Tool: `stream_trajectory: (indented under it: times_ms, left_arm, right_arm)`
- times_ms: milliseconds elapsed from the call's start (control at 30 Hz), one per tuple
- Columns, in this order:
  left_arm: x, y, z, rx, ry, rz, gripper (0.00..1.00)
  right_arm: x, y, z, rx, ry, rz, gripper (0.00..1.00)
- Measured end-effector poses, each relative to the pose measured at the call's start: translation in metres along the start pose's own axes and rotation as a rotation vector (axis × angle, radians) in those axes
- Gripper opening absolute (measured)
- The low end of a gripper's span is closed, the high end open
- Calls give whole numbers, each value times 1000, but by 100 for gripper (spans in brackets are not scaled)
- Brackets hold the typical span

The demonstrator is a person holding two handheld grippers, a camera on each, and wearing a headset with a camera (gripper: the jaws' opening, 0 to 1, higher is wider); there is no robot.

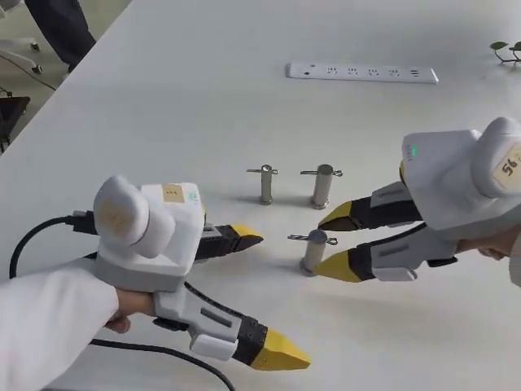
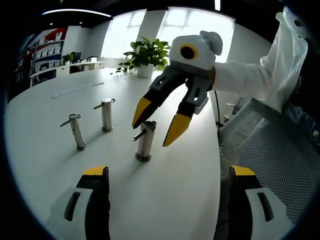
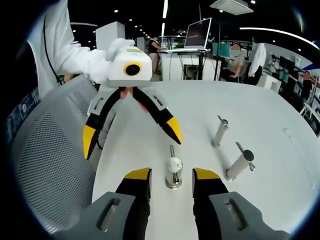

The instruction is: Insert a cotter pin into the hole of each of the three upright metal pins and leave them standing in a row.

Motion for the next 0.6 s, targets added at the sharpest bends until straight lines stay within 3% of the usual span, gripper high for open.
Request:
stream_trajectory:
  times_ms: [267, 600]
  left_arm:
    - [3, 8, 1, 3, -2, 31, 99]
    - [6, 13, 3, 2, -14, 59, 99]
  right_arm:
    - [0, -7, 2, -9, -9, 2, 26]
    - [-1, -12, -1, -6, -21, 13, 14]
Point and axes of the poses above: the centre of the closed fingertips' face, and the gripper's own axes: y roughly backward along the fingers, x roughly to its left, z roughly out of its top, the point moved 6 cm from there along y, roughly backward along the fingers, and after that the axes turned 14 degrees about -z, right-handed, at the moved point
